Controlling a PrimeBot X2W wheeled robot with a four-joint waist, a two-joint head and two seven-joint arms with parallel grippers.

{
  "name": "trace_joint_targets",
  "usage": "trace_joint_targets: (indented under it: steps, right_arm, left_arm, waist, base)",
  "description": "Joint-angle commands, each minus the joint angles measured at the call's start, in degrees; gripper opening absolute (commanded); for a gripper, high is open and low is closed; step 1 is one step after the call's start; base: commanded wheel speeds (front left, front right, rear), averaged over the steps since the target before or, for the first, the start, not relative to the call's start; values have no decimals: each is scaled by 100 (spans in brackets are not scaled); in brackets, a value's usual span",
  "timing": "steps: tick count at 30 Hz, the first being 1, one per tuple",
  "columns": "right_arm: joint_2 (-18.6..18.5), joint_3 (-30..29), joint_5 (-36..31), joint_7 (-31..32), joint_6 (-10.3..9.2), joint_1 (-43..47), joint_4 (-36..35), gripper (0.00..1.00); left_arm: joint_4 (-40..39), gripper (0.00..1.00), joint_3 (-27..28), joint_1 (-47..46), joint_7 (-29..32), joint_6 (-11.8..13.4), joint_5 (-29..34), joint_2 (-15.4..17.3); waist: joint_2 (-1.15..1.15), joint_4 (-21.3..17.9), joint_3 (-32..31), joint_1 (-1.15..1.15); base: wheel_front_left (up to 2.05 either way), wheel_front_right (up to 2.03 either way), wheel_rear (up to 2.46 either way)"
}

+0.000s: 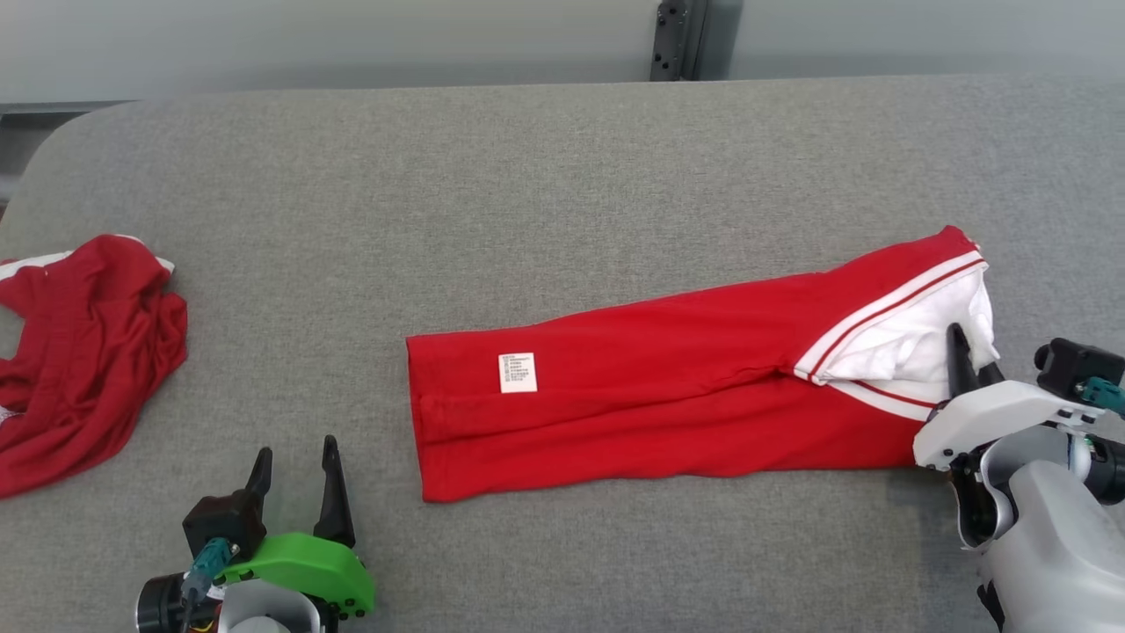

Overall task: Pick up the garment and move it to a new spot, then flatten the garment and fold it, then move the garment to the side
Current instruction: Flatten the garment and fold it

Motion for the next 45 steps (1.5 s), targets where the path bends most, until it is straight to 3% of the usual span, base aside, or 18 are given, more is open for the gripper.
trace_joint_targets:
  steps: [1,7,14,22,34,35,36,41,45]
  right_arm:
    - [-10,-155,-103,-14,-13,123,-173,0]
    - [275,11,-337,-15,-10,301,-917,0]
    - [546,1485,96,-15,-8,440,-1620,0]
    - [646,3113,770,67,-8,197,-1630,0]
    - [710,4425,1358,63,-7,-411,-909,0]
    - [710,4475,1420,49,-7,-448,-876,34]
    - [712,4529,1477,24,-7,-509,-868,100]
    - [698,4279,1432,-18,-7,-657,-932,100]
    - [696,3417,890,-17,-7,-477,-1104,100]
  left_arm:
    - [15,100,9,55,2,15,-6,32]
    - [64,100,-32,148,2,15,-40,33]
    - [43,100,-253,109,2,9,50,30]
    - [42,100,-591,141,2,43,-47,33]
    - [127,100,-1103,16,2,65,-220,29]
    - [134,100,-1121,19,2,78,-234,30]
    - [141,100,-1135,27,2,102,-256,30]
    - [107,100,-1092,47,1,162,-281,28]
    - [37,100,-995,-4,2,181,-225,28]
  waist:
    - [0,-126,-97,0]
    - [0,-317,-231,0]
    - [0,-266,-346,0]
    - [0,294,-385,0]
    - [0,1320,-351,0]
    - [0,1354,-350,0]
    - [0,1374,-347,0]
    - [0,1274,-331,0]
    - [0,996,-319,0]
  base:
    - [0,0,0]
    - [0,0,0]
    - [0,0,0]
    - [0,0,0]
    - [0,0,0]
    - [0,0,0]
    - [0,0,0]
    - [0,0,0]
    - [0,0,0]
